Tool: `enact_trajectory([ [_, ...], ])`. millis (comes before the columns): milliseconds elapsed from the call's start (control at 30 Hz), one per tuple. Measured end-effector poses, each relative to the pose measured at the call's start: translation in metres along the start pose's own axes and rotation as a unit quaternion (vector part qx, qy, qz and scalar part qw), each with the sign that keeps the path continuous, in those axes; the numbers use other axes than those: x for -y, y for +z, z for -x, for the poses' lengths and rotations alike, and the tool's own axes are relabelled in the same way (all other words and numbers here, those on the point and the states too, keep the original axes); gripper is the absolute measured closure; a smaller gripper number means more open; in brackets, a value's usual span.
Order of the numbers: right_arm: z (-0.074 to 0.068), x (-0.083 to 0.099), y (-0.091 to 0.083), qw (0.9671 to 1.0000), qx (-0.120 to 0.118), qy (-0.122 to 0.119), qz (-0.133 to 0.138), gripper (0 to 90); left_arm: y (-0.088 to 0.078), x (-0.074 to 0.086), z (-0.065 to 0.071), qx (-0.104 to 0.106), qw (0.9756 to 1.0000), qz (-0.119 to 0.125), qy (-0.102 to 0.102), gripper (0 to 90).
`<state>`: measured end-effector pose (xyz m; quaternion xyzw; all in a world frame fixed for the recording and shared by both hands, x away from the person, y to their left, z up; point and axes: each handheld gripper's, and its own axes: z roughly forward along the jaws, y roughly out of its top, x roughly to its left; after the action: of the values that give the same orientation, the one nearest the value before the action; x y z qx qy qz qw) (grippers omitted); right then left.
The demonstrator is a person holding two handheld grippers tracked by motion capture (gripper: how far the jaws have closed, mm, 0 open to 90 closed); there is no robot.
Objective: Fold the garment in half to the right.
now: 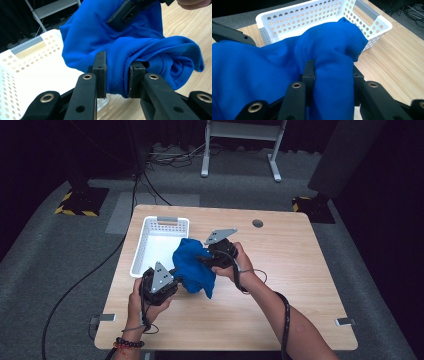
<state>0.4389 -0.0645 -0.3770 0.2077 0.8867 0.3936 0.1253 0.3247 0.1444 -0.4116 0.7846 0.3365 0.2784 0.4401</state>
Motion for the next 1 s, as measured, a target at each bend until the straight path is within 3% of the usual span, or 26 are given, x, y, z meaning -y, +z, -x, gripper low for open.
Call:
enact_trajectory([
  [867, -0.006, -0.016, 0.017, 1.0000, -0.006, -0.005, -0.005, 68.5, -0.012, 0.005, -0.019, -0.021, 0.9995, 0.017, -0.016, 73.8],
  [933, -0.008, -0.017, 0.020, 0.9999, -0.004, -0.012, -0.009, 68.5, -0.013, 0.005, -0.020, -0.024, 0.9994, 0.016, -0.020, 73.8],
  [1000, -0.009, -0.019, 0.021, 0.9998, -0.003, -0.015, -0.009, 68.5, -0.014, 0.004, -0.020, -0.038, 0.9992, 0.011, -0.011, 73.8],
])
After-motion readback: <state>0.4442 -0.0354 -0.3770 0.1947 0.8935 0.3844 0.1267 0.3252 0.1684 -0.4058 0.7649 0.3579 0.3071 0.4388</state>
